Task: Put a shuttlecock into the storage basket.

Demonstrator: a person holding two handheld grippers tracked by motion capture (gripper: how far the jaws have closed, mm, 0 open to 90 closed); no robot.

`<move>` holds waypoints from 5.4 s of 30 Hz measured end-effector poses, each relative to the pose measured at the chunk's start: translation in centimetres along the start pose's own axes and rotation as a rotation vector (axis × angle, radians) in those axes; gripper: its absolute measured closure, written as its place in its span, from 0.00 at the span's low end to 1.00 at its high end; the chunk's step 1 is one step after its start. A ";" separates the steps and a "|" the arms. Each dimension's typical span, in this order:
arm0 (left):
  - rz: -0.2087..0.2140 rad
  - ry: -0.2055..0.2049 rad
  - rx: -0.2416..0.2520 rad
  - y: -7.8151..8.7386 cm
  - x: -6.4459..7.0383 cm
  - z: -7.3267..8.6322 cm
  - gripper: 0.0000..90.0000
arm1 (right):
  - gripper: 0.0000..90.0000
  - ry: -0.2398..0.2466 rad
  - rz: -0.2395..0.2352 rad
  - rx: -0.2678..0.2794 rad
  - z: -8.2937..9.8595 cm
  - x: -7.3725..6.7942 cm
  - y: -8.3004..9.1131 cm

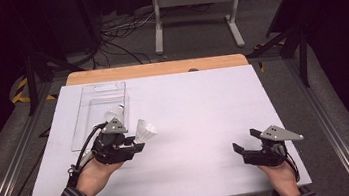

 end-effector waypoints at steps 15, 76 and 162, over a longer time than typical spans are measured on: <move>-0.028 0.032 0.008 0.9 -1.4 -0.2 0.72 | 0.17 0.015 0.022 0.003 0.0 0.1 -0.2; -0.187 0.242 -0.036 1.5 -11.8 -0.5 0.72 | 0.15 -0.010 0.025 -0.003 0.1 0.6 -0.6; -0.346 0.344 -0.103 -0.1 -17.1 0.2 0.42 | 0.15 -0.015 0.009 -0.004 0.1 0.4 -0.5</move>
Point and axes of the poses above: each handheld gripper's, and its own axes: y roughly backward along the jaws, z roughly out of its underside, x roughly to its right, the point moved 9 cm from there along -y, roughly forward along the jaws, and after that the axes turned 4 degrees about x, right-handed, at the moved point
